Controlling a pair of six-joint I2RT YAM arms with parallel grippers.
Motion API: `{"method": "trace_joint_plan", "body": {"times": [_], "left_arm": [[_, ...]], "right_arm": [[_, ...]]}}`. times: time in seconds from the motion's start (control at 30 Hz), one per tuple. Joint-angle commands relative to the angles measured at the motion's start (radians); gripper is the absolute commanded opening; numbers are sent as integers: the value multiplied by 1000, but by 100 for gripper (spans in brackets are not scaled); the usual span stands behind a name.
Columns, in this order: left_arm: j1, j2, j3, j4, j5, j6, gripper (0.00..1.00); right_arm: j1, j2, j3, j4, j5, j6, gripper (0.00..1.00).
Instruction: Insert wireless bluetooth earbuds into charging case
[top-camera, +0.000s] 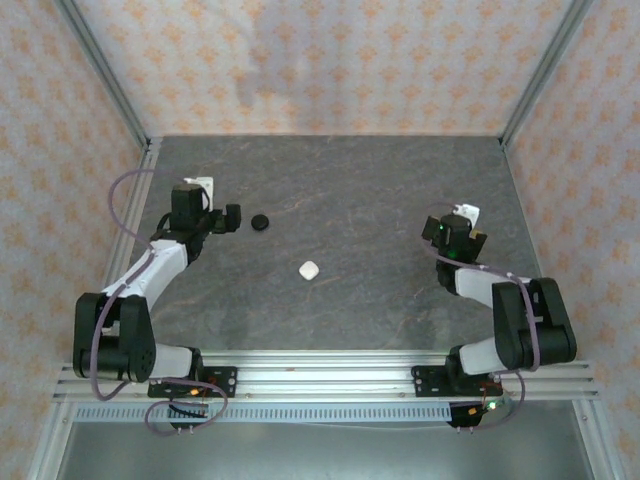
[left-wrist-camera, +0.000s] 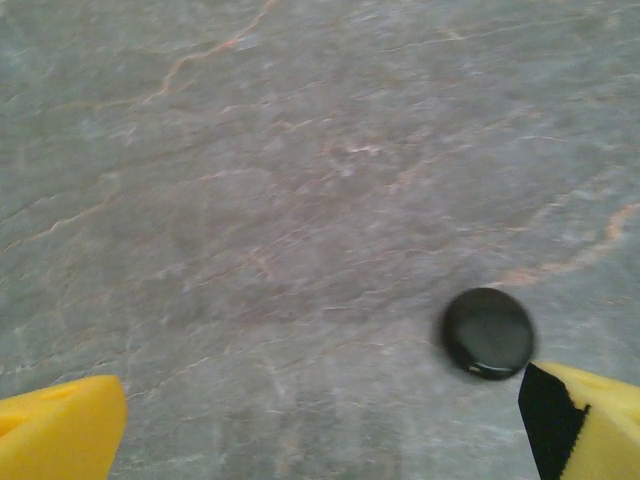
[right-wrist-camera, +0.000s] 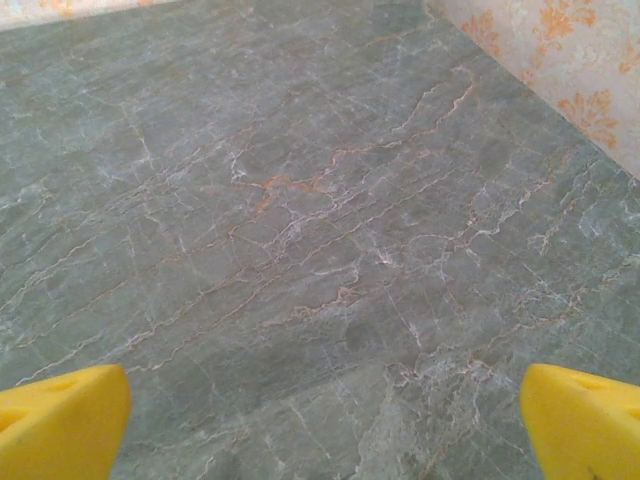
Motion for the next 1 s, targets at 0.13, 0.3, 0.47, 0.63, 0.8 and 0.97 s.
{"method": "trace_joint_plan", "body": {"times": [0.13, 0.3, 0.47, 0.63, 0.8, 0.97], "left_arm": [[20, 50, -138, 334, -79, -27, 100], [23, 103, -213, 493, -73, -25, 100], [15, 116, -235, 539, -50, -3, 100], [11, 120, -232, 535, -48, 4, 100], [-8, 121, -235, 538, -70, 18, 100], [-8, 121, -233, 537, -70, 18, 100]], "right_arm": [[-24, 98, -85, 374, 0, -33, 99], [-24, 116, -120, 457, -25, -47, 99], [-24, 120, -73, 369, 33, -24, 99], [-24, 124, -79, 394, 30, -28, 99], [-24, 121, -79, 388, 16, -35, 99], [-24, 124, -79, 390, 15, -35, 99]]}}
